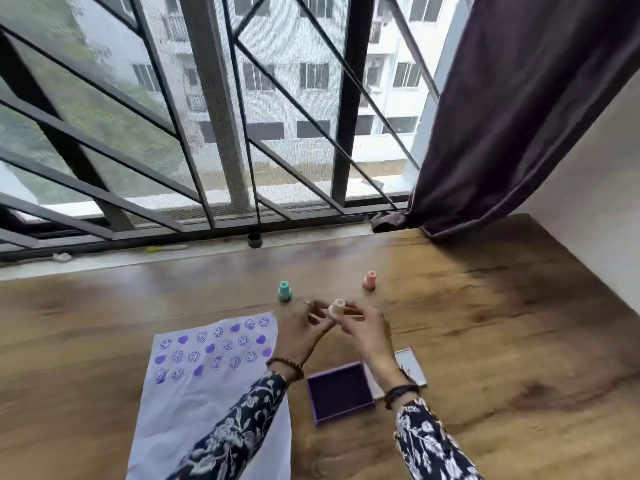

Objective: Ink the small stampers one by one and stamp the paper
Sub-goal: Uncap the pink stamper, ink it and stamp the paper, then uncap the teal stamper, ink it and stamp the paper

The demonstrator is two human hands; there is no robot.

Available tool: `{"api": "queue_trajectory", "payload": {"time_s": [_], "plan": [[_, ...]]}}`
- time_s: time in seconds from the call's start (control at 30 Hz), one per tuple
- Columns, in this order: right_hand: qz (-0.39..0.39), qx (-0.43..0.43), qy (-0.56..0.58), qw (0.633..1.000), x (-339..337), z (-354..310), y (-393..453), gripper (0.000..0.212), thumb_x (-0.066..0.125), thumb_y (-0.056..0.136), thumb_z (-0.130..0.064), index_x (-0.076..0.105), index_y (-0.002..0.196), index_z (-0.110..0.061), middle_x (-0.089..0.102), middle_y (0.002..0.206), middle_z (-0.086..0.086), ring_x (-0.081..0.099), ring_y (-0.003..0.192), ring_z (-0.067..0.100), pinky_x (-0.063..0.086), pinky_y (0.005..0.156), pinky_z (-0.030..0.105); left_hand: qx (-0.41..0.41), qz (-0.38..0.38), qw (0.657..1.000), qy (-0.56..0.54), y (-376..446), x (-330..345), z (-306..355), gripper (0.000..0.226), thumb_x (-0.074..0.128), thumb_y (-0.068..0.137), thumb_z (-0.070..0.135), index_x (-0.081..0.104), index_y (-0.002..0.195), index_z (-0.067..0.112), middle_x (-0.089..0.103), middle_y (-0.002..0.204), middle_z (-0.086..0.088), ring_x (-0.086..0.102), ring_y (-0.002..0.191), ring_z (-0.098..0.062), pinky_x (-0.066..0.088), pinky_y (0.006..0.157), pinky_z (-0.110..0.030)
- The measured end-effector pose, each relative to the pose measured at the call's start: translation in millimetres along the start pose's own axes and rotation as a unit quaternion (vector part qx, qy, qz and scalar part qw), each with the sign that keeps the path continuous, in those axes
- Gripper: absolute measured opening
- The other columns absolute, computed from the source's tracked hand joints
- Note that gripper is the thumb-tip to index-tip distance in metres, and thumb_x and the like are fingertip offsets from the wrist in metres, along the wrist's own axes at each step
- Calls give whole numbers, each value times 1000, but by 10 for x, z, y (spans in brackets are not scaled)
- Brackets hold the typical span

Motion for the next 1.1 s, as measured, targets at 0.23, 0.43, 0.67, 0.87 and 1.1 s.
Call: {"api": "queue_trajectory", "payload": {"time_s": [0.23,0.43,0.67,0.87,1.1], "plan": [[11,-48,-65,997,92,-26,620,31,61,87,-17,57,117,-16,68,114,8,63,99,16,52,90,32,-61,77,984,152,627,150,-197,18,62,79,32,60,89,18,57,77,3,55,72,-14,37,62,-22],[-3,-38,-93,995,139,92,690,42,50,83,5,55,120,-15,65,122,10,59,114,20,44,99,29,-101,61,976,185,629,216,-316,21,60,79,27,59,96,16,70,95,-13,64,89,-29,47,72,-29],[112,16,-73,991,344,81,378,9,55,85,-14,62,90,-19,68,97,4,62,95,25,38,73,24,-92,284,923,245,174,-307,-323,34,72,72,26,55,99,14,56,102,-10,49,96,-30,34,78,-38],[-42,15,-101,994,895,-128,478,35,45,84,1,60,115,-7,64,118,15,57,112,29,45,96,33,-158,125,929,310,405,-494,-485,35,63,78,32,58,111,21,49,125,-8,32,116,-30,26,95,-43],[-71,-19,17,997,668,-242,191,19,61,85,-14,62,101,-25,65,102,1,62,95,12,54,79,22,-49,150,964,214,158,-555,-221,22,66,76,31,63,98,28,67,103,2,53,106,-17,26,87,-33]]}}
Point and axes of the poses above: each hand's wrist, its own y-axis towards the middle knuckle, its own x-axis out of the palm, z = x × y, the point moved 6 cm from there along y, towards the middle knuckle
